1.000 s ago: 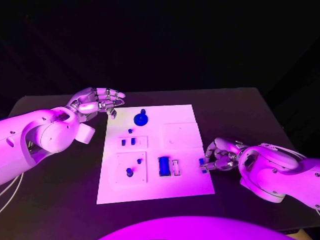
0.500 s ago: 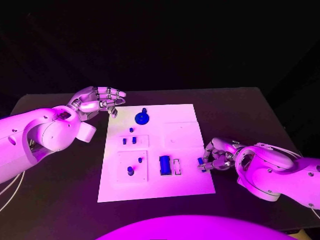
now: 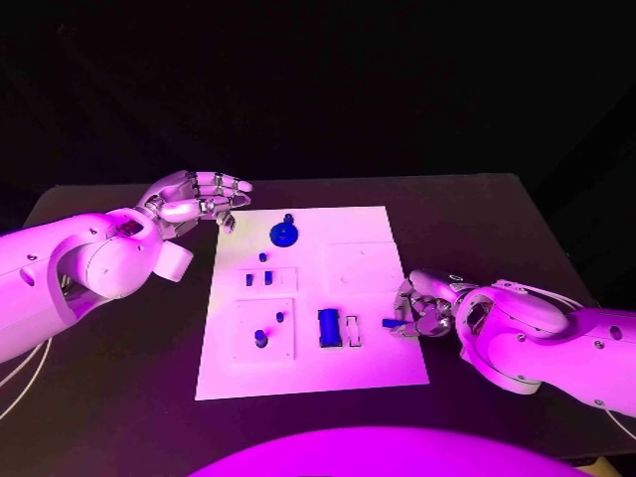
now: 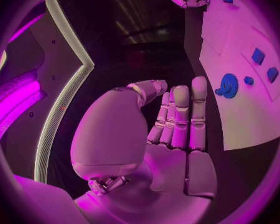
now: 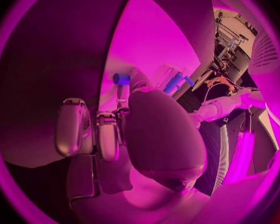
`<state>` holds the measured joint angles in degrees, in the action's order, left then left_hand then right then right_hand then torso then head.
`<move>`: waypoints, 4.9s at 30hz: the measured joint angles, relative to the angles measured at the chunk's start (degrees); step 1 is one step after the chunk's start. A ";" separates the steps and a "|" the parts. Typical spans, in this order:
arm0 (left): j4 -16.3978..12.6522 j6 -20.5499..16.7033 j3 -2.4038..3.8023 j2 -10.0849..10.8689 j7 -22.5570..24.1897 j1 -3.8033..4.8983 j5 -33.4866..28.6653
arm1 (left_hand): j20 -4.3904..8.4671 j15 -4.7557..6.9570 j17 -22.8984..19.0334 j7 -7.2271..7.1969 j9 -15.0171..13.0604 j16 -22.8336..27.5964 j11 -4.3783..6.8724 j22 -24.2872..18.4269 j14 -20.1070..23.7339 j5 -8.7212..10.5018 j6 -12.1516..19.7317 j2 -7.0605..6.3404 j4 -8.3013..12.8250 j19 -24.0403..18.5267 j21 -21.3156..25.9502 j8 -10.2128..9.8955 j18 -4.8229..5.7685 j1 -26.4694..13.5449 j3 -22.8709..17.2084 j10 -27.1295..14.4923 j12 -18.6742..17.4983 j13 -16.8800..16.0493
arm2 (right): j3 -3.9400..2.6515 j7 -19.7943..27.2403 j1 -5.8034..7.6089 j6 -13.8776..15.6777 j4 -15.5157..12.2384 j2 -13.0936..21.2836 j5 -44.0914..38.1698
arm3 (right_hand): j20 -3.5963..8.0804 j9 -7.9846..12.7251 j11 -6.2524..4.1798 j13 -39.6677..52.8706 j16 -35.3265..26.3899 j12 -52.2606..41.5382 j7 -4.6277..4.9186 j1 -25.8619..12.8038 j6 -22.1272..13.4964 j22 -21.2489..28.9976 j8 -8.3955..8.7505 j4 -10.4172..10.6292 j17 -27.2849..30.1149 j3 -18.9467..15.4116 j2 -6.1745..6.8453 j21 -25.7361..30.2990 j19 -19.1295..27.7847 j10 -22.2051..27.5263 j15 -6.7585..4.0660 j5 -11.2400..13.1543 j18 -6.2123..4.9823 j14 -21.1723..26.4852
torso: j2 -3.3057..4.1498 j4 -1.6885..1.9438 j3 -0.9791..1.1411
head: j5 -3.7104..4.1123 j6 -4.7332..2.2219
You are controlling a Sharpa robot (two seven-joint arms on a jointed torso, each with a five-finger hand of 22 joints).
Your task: Assemble the parts on the task board
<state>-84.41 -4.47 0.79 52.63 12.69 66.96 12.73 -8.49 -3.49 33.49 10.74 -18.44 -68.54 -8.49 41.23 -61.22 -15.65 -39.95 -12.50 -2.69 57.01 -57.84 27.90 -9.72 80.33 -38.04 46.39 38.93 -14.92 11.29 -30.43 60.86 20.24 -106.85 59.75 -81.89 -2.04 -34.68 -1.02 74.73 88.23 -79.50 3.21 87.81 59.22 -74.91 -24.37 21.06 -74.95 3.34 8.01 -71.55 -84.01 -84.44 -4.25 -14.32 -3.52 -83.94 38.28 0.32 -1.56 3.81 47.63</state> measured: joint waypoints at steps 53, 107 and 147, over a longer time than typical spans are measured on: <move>0.05 0.20 -0.06 -0.50 -0.48 0.00 0.00 | 0.00 0.00 -0.01 -0.01 0.09 0.00 0.00 -0.08 0.00 0.00 0.42 0.23 0.00 0.00 0.00 0.49 0.00 -0.23 0.00 0.00 0.50 0.11 | 0.65 -0.45 1.45 3.49 -1.12 -5.98 21.02 | -0.01 6.81 0.01 0.18 0.00 -0.93 0.34 -15.89 -0.96 -0.01 -2.94 -4.86 0.03 23.28 2.69 -1.51 0.00 0.41 0.03 0.28 0.01 0.02 | 0.05 -0.03 0.04 | -0.47 -0.21; 0.21 0.43 -0.06 -0.55 -0.83 0.00 0.02 | 0.00 0.00 -0.06 -0.01 0.20 -0.27 -0.01 -0.17 0.00 0.00 0.42 0.23 -0.32 0.00 0.00 0.67 0.01 -0.23 0.00 -0.42 0.50 0.25 | 0.67 0.83 1.31 3.88 -1.37 -5.76 19.80 | -0.02 6.59 0.01 0.22 0.00 -1.59 0.22 -25.08 -0.83 -0.03 -3.57 -4.69 0.01 22.28 3.75 -1.29 0.00 0.40 0.04 0.22 0.01 0.02 | 0.01 -0.09 0.05 | -0.64 0.20; 0.17 0.42 -0.06 -0.35 -0.77 -0.02 0.02 | 0.00 0.00 -0.05 -0.01 0.26 -0.27 0.00 -0.22 0.00 0.00 0.41 0.45 -0.48 0.00 0.00 0.94 0.01 -0.45 -0.15 -0.42 0.50 0.31 | 0.68 14.67 0.52 5.36 0.67 -5.14 8.44 | -1.58 10.00 2.98 0.19 0.00 -0.77 3.94 -11.06 -4.55 0.00 5.31 -20.14 0.04 35.19 1.93 -0.12 0.10 0.51 2.10 0.22 0.00 0.02 | 0.04 -0.05 0.04 | -0.98 0.31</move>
<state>-84.24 -4.05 0.73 52.28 11.92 66.95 12.74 -8.49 -3.49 33.44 10.73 -18.18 -68.81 -8.49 41.01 -61.22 -15.65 -39.53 -12.05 -3.16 57.01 -57.84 28.84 -9.71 79.88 -38.19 45.97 39.43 -14.62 11.97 -15.76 61.38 25.60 -106.18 54.61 -73.44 -3.62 -24.68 1.96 74.92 88.23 -80.27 7.16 76.75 54.67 -74.91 -19.05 0.92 -74.91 38.54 9.94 -71.67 -83.91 -83.92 -2.15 -14.10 -3.51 -83.92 38.33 0.27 -1.52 2.83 47.93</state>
